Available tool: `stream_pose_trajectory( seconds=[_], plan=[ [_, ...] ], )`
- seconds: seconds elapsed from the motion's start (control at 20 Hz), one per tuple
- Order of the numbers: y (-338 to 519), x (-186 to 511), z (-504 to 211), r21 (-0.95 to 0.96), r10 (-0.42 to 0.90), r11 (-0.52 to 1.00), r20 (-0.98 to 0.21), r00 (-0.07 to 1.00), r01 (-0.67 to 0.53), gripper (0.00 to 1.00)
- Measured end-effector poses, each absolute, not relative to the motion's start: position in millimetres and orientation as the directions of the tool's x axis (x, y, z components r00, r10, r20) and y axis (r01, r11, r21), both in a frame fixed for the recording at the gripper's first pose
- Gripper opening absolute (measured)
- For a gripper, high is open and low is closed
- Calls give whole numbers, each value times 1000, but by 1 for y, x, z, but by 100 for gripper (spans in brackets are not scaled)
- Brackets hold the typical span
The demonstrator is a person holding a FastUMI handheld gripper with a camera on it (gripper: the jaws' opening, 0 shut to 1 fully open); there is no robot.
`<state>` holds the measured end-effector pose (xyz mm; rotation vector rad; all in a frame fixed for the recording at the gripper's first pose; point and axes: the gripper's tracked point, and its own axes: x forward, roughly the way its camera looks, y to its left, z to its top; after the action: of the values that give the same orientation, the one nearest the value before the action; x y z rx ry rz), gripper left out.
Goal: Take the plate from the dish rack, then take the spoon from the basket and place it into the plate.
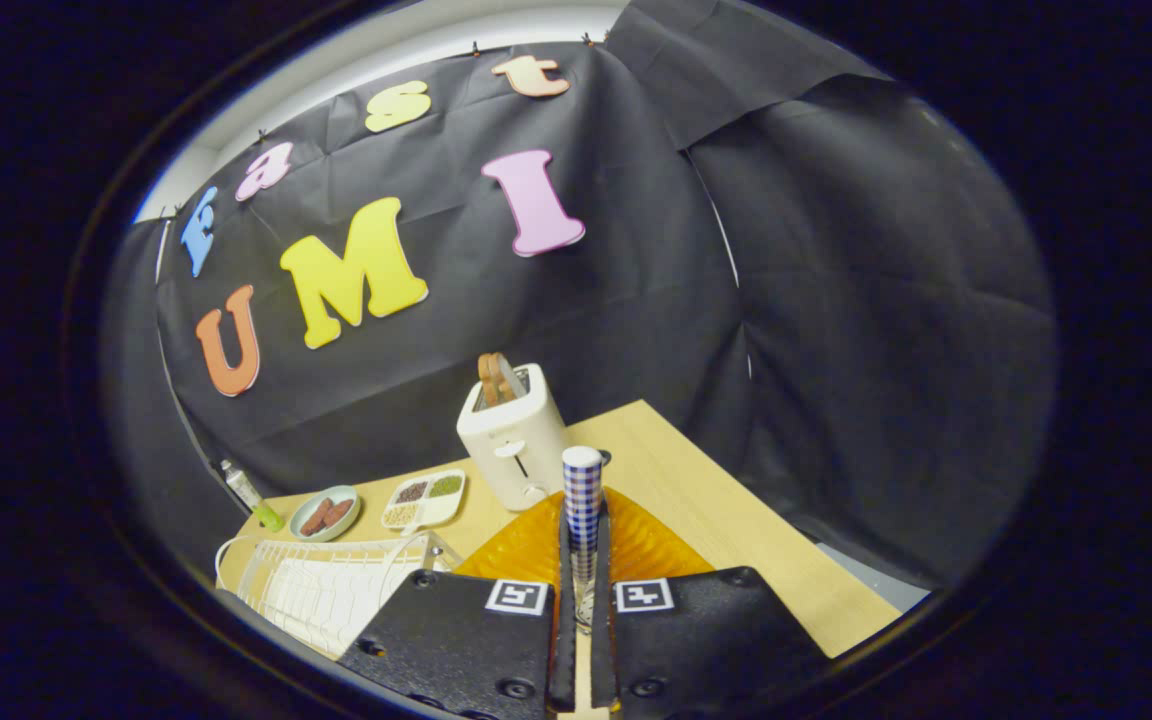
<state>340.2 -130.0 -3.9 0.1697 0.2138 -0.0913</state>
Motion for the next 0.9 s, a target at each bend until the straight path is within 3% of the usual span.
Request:
stream_pose_trajectory(
  seconds=[0.2,0.45,0.9],
  plan=[
    [-105,305,31,114,-50,991,-135,990,65,11],
    [-44,242,44,104,53,994,-117,992,-41,11],
    [88,157,-66,124,236,970,-248,939,-211,11]
  ],
)
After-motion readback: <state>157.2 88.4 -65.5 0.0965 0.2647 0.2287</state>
